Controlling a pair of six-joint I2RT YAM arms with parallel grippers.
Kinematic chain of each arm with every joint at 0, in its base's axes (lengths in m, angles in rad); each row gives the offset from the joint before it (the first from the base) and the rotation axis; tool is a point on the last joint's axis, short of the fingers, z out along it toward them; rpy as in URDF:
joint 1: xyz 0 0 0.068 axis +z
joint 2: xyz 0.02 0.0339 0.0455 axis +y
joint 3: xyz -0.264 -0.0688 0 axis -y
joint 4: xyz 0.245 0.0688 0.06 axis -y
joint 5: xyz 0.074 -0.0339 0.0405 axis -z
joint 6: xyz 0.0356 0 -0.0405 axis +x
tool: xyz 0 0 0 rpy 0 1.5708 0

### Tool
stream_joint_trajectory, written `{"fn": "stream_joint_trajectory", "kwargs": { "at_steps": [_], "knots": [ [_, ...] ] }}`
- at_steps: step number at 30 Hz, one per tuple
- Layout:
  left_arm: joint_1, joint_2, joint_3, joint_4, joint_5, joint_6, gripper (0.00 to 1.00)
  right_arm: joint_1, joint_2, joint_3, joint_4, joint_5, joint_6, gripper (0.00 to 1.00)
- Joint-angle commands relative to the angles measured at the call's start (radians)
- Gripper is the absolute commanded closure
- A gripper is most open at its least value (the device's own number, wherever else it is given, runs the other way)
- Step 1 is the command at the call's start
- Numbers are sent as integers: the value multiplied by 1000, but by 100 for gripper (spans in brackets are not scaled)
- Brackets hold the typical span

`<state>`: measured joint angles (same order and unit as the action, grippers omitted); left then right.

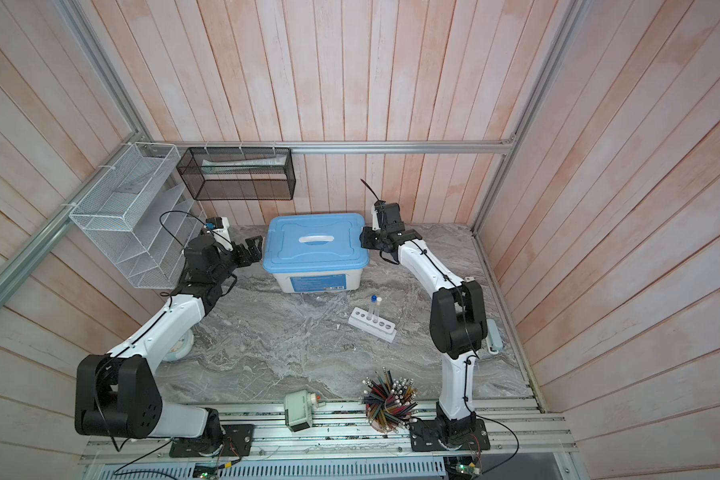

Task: Organize the chemistry lab equipment

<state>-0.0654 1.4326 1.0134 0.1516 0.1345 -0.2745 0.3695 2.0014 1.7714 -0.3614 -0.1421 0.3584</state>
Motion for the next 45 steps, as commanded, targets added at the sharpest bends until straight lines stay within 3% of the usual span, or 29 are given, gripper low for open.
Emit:
{"fn": "stream_joint_trajectory", "kwargs": {
  "at_steps": [1, 7, 13, 21, 45],
  "knots": [
    [10, -1, -20, -4, 16, -12, 1, -5, 19, 49, -22, -33, -6, 57],
    [21, -9, -35, -2, 19, -12, 1, -7, 28, 45, -16, -66, 7, 57],
    [29, -20, -47, 3, 19, -16, 1, -3, 34, 59, -54, 12, -2, 57],
    [33, -20, -61, 14, 27, -27, 1, 2, 46, 54, -54, 27, -3, 59],
    [39, -21, -61, 17, 33, -25, 1, 36, 73, 71, -82, 99, -2, 78]
  ]
}}
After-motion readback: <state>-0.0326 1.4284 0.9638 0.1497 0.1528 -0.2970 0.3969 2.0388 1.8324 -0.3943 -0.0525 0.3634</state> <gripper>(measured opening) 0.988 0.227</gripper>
